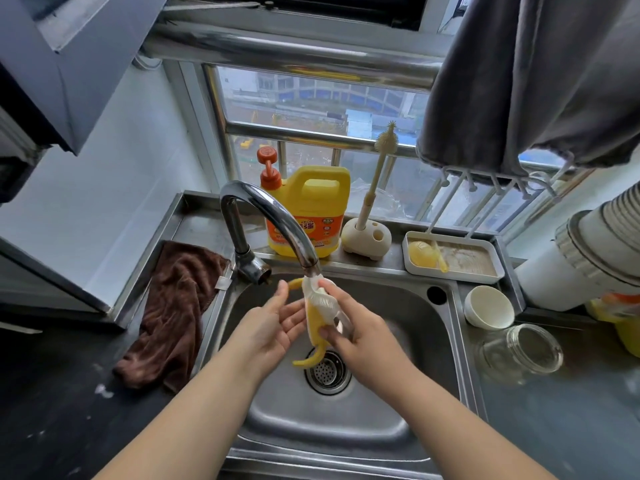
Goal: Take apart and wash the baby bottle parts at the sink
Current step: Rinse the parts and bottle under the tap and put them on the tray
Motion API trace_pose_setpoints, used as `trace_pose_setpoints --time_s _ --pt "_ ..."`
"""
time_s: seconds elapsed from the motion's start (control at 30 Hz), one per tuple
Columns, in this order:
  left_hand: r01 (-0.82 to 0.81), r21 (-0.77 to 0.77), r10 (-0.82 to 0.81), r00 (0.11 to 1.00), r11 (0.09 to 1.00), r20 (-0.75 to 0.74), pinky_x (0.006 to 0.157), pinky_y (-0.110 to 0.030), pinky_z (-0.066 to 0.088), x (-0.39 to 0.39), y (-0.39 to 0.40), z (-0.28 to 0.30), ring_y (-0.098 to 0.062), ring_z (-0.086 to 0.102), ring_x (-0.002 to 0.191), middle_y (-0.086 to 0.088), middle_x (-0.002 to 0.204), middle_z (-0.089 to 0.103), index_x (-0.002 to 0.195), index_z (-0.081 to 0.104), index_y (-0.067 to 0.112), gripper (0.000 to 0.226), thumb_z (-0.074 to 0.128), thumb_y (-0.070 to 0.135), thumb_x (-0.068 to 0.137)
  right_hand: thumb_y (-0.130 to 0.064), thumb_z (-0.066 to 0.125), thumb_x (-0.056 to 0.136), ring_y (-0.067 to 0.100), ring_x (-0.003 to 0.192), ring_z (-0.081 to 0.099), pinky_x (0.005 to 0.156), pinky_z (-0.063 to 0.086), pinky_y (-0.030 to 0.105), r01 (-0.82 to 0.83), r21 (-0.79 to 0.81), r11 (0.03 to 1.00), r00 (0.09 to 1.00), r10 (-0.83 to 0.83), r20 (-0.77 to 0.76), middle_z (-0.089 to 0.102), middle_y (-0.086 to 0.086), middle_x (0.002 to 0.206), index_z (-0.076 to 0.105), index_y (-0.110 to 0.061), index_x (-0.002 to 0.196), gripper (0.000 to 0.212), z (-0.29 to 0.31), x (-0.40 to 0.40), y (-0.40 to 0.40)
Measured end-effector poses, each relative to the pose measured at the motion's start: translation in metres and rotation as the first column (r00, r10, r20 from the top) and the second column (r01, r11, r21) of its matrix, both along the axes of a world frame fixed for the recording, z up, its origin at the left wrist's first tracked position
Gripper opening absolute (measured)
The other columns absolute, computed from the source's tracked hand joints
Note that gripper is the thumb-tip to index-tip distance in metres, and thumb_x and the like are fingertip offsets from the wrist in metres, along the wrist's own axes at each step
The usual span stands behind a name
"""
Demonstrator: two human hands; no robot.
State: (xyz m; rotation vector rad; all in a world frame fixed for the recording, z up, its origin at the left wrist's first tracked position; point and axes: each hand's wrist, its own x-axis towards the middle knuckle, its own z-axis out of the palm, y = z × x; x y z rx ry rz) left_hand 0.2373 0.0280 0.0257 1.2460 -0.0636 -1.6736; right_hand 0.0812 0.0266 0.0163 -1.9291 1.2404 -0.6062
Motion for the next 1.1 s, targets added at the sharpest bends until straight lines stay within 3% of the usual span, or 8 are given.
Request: trace_pose_setpoints --time_s 0.17,0.3,0.4,0.53,0.7,0.87,1.0,1.1 --pt "0.263 -0.011 -0.257 0.949 0.965 0.181 0.071 -0.028 0.045 -0.004 0.007 -0.003 -0.018 0.057 0.067 -0.008 0.076 0.068 0.076 0.072 0.010 0.022 0.053 0.007 0.088 -0.014 0.055 0.091 0.011 0.113 0.053 0.090 0.046 0.024 -0.013 -0.032 0.999 0.996 0.011 -0.089 0.055 -0.008 0.129 0.033 -0.047 0.141 0.064 0.001 0.010 -0.002" --pt "0.234 -0.030 -0.228 0.964 0.972 0.134 0.059 -0.024 0.054 0.000 0.006 -0.004 -0.018 0.052 0.067 -0.015 0.080 0.059 0.085 0.071 0.005 0.018 0.055 -0.003 0.086 -0.033 0.050 0.095 0.014 0.096 0.056 0.078 0.049 0.027 -0.006 -0.025 1.000 0.986 0.002 -0.168 0.050 -0.008 0.111 0.027 -0.054 0.140 0.055 0.003 0.009 0.002" --pt "0.222 -0.026 -0.217 0.967 0.975 0.136 0.053 -0.023 0.055 0.001 0.005 0.000 -0.016 0.059 0.059 -0.012 0.072 0.066 0.091 0.069 0.001 0.018 0.053 -0.006 0.086 -0.060 0.030 0.092 0.013 0.075 0.056 0.059 0.045 0.029 -0.081 -0.206 0.975 0.926 -0.003 -0.377 0.043 -0.012 0.100 0.028 -0.055 0.140 0.048 0.005 0.000 0.011" --pt "0.173 -0.040 -0.165 0.976 0.984 0.143 0.046 -0.021 0.052 0.003 0.002 0.002 -0.013 0.064 0.049 -0.008 0.061 0.068 0.083 0.062 0.002 0.015 0.050 -0.003 0.091 -0.051 0.027 0.097 0.011 0.050 0.052 0.037 0.035 0.025 -0.155 -0.402 0.902 0.877 -0.061 -0.477 0.050 -0.010 0.077 0.045 -0.043 0.134 0.042 0.005 -0.011 0.007" --pt "0.207 -0.073 -0.191 0.964 0.976 0.186 0.052 -0.023 0.055 0.000 0.002 0.002 -0.011 0.065 0.052 -0.004 0.061 0.068 0.081 0.060 0.006 0.018 0.049 0.006 0.094 -0.052 0.025 0.098 0.019 0.080 0.060 0.060 0.037 0.028 -0.050 -0.319 0.946 0.885 -0.106 -0.454 0.046 -0.008 0.088 0.019 -0.054 0.143 0.045 0.018 -0.012 -0.021" --pt "0.163 -0.058 -0.150 0.972 0.985 0.179 0.048 -0.022 0.054 0.013 -0.005 0.003 -0.010 0.064 0.050 -0.005 0.061 0.067 0.087 0.062 0.005 0.020 0.045 0.007 0.097 -0.050 0.031 0.095 0.013 0.058 0.058 0.049 0.038 0.023 -0.186 -0.325 0.927 0.879 0.009 -0.477 0.053 -0.010 0.070 0.040 -0.049 0.136 0.042 0.015 -0.014 -0.003" --pt "0.178 -0.078 -0.168 0.978 0.981 0.122 0.057 -0.025 0.056 0.010 -0.006 0.002 -0.013 0.065 0.057 -0.007 0.068 0.068 0.092 0.063 0.004 0.022 0.042 0.008 0.098 -0.051 0.027 0.098 0.016 0.098 0.058 0.073 0.043 0.031 0.018 -0.231 0.973 0.943 -0.093 -0.320 0.059 -0.009 0.103 0.020 -0.058 0.141 0.044 0.013 -0.017 -0.023" --pt "0.127 -0.111 -0.119 0.990 0.986 0.072 0.057 -0.024 0.057 0.014 -0.012 0.004 -0.013 0.066 0.060 -0.009 0.076 0.069 0.103 0.061 -0.001 0.023 0.041 0.008 0.098 -0.053 0.027 0.096 0.016 0.077 0.060 0.062 0.043 0.029 -0.099 -0.263 0.960 0.927 -0.007 -0.375 0.057 -0.009 0.085 0.031 -0.053 0.140 0.044 0.021 -0.006 -0.011"
